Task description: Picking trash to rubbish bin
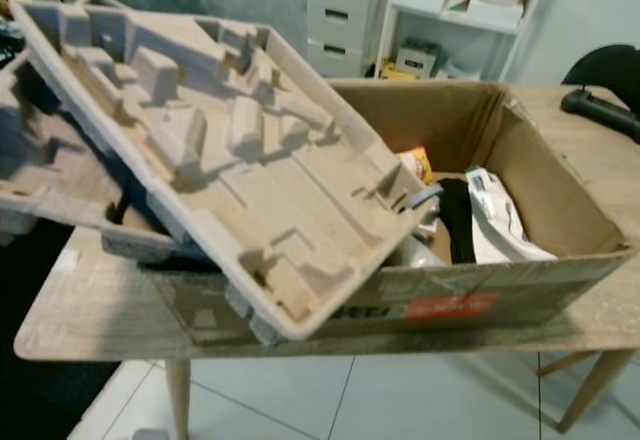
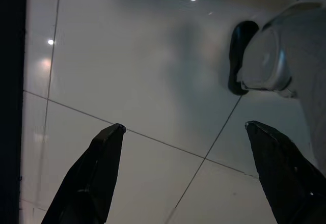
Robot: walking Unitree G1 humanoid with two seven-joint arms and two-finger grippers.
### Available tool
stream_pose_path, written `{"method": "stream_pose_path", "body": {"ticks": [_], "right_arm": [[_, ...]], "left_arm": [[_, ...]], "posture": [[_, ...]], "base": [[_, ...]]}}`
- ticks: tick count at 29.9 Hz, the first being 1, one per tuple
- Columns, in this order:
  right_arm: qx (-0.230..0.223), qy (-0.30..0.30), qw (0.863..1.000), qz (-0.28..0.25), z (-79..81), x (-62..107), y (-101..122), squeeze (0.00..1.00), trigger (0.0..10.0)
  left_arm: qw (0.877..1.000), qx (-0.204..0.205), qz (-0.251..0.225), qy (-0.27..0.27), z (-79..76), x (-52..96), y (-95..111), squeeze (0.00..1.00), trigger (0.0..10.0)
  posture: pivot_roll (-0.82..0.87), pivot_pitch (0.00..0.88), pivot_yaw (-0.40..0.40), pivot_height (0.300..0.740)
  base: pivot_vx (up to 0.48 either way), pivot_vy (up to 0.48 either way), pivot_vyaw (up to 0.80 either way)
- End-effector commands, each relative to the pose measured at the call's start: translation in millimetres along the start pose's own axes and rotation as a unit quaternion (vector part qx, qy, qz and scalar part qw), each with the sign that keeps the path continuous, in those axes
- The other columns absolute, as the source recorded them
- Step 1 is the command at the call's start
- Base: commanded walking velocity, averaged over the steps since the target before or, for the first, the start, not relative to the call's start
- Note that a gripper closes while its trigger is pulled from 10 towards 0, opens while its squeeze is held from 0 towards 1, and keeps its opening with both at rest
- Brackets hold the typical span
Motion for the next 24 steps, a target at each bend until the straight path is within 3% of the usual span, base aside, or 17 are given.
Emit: {"method": "stream_pose_path", "body": {"ticks": [1, 3, 4, 5, 7, 15, 16, 17, 18, 19, 20, 21, 22, 23, 24], "right_arm": [[-0.02, 0.024, 0.999, -0.008, 6.5, -0.8, 4, 0.0, 10.0], [-0.101, 0.132, 0.986, -0.022, 51.5, 1.2, 13, 0.0, 10.0], [-0.101, 0.132, 0.986, -0.022, 51.5, 1.2, 13, 0.0, 10.0], [-0.111, 0.186, 0.976, -0.009, 73.4, 8.2, 8, 0.0, 10.0], [-0.12, 0.252, 0.96, 0.012, 100.4, 20.5, 2, 0.0, 10.0], [-0.095, 0.304, 0.946, 0.06, 119.2, 29.0, -10, 0.0, 10.0], [-0.088, 0.334, 0.936, 0.07, 124.5, 34.2, -11, 0.0, 10.0], [-0.088, 0.334, 0.936, 0.07, 124.5, 34.2, -11, 0.0, 10.0], [-0.104, 0.403, 0.906, 0.078, 136.0, 49.0, -6, 0.44, 10.0], [-0.104, 0.403, 0.906, 0.078, 136.0, 49.0, -6, 0.44, 10.0], [-0.115, 0.433, 0.891, 0.077, 140.2, 56.1, -2, 0.55, 10.0], [-0.115, 0.433, 0.891, 0.077, 140.2, 56.1, -2, 0.55, 10.0], [-0.12, 0.464, 0.874, 0.074, 143.5, 63.7, 2, 0.64, 10.0], [-0.12, 0.464, 0.874, 0.074, 143.5, 63.7, 2, 0.64, 10.0], [-0.124, 0.494, 0.858, 0.07, 145.5, 71.6, 7, 0.7, 10.0]], "left_arm": [[1.0, -0.002, 0.016, 0.003, 2.7, 1.3, -11, 0.0, 10.0], [1.0, -0.001, 0.017, 0.004, 3.1, 1.4, -12, 0.0, 10.0], [1.0, -0.001, 0.017, 0.004, 3.1, 1.4, -12, 0.0, 10.0], [1.0, -0.001, 0.017, 0.004, 2.9, 1.5, -13, 0.0, 10.0], [1.0, 0.0, 0.018, 0.005, 3.6, 1.6, -13, 0.0, 10.0], [1.0, -0.003, 0.019, 0.006, 5.0, 1.9, -14, 0.0, 10.0], [1.0, -0.004, 0.019, 0.006, 5.1, 1.9, -14, 0.0, 10.0], [1.0, -0.004, 0.019, 0.006, 5.1, 1.9, -14, 0.0, 10.0], [1.0, -0.006, 0.018, 0.006, 4.9, 1.8, -14, 0.0, 10.0], [1.0, -0.006, 0.018, 0.006, 4.9, 1.8, -14, 0.0, 10.0], [1.0, -0.007, 0.018, 0.005, 4.5, 1.7, -13, 0.0, 10.0], [1.0, -0.007, 0.018, 0.005, 4.5, 1.7, -13, 0.0, 10.0], [1.0, -0.007, 0.017, 0.005, 3.9, 1.6, -13, 0.0, 10.0], [1.0, -0.007, 0.017, 0.005, 3.9, 1.6, -13, 0.0, 10.0], [1.0, -0.007, 0.016, 0.004, 3.3, 1.5, -12, 0.0, 10.0]], "posture": [[0.04, 0.091, -0.046, 0.74], [0.05, 0.087, -0.047, 0.74], [0.05, 0.087, -0.047, 0.74], [0.05, 0.087, -0.047, 0.74], [0.06, 0.087, -0.047, 0.74], [0.06, 0.088, -0.038, 0.74], [0.06, 0.089, -0.038, 0.74], [0.06, 0.089, -0.038, 0.74], [0.06, 0.089, -0.037, 0.74], [0.06, 0.089, -0.037, 0.74], [0.06, 0.09, -0.037, 0.74], [0.06, 0.09, -0.037, 0.74], [0.05, 0.088, -0.037, 0.74], [0.05, 0.088, -0.037, 0.74], [0.05, 0.089, -0.037, 0.74]], "base": [[0.0, 0.0, 0.0], [0.0, 0.0, 0.0], [0.0, 0.0, 0.0], [0.0, 0.0, 0.0], [0.0, 0.0, 0.0], [0.0, 0.0, 0.0], [0.0, 0.0, 0.0], [0.0, 0.0, 0.0], [0.0, 0.0, 0.0], [0.0, 0.0, 0.0], [0.0, 0.0, 0.0], [0.0, 0.0, 0.0], [0.0, 0.0, 0.0], [0.0, 0.0, 0.0], [0.0, 0.0, 0.0]]}}
Point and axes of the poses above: a point about 5 cm out from each wrist's last joint towards the gripper, its own x axis pointing back from the gripper into the wrist, its own y axis along the axis of the wrist's last joint, z = x × y, the point moved 3 cm from there along -x, pointing out of the wrist towards the gripper, and after that the axes turned 3 degrees about x, right-handed, at the moved point
